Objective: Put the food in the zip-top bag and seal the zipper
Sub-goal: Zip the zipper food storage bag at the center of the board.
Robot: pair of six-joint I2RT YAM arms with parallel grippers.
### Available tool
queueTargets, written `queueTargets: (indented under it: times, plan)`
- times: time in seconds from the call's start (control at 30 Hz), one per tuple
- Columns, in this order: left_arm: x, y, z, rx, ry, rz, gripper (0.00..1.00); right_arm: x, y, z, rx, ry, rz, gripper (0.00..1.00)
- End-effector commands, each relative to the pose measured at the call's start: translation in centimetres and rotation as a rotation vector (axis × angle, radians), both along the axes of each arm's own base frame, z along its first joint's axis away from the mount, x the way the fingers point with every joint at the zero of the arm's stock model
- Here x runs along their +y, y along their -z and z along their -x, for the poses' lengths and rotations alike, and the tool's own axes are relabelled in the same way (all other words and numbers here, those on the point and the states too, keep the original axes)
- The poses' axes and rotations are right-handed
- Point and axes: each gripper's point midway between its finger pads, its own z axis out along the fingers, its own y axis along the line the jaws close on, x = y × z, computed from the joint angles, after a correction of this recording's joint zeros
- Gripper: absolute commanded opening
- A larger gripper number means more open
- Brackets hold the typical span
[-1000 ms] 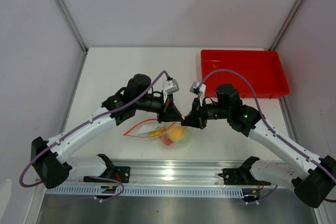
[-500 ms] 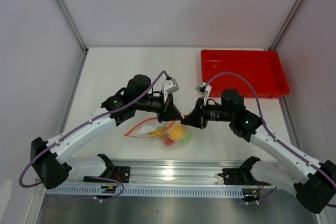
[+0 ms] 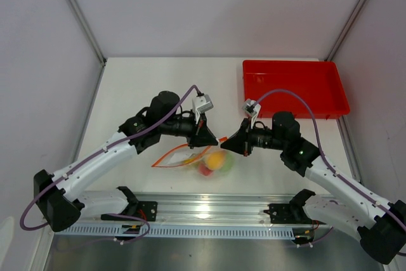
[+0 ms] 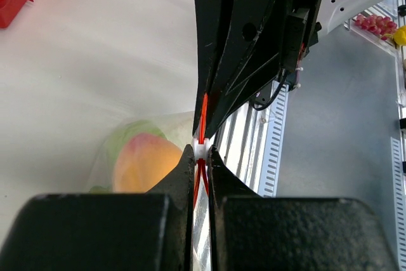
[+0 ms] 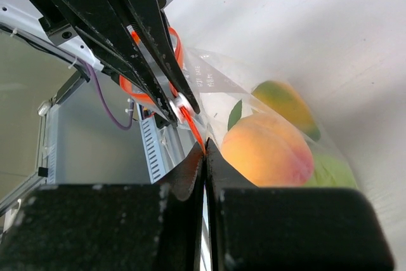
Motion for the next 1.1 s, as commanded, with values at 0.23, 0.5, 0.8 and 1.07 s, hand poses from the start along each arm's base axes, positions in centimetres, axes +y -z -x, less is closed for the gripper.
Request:
queueTargets:
  times: [0.23,0.5,0.8,1.07]
  plan:
    - [1.0,0.2,0.6,0.038,-0.024,-0.013,0.01,-0.4,-3.3,0.3,-0.126,-0.029,-0.029,0.00]
    - [0.7,-0.4,0.4,0.024,-0.038,0.039,0.01,-0.3,-1.4,-0.1,-0.065,-0.092,0.134,0.20]
    - [0.7,-0.4,0.6,0.015,-0.022,0.040,0.01,1.6,-1.7,0.1,-0.115,-0.170,0.203,0.42]
    - [1.0,-0.7,1.0,0.001,-0.017,0.054,0.01,2.0,-1.7,0.2,-0.117,-0.202,0.250,0.38]
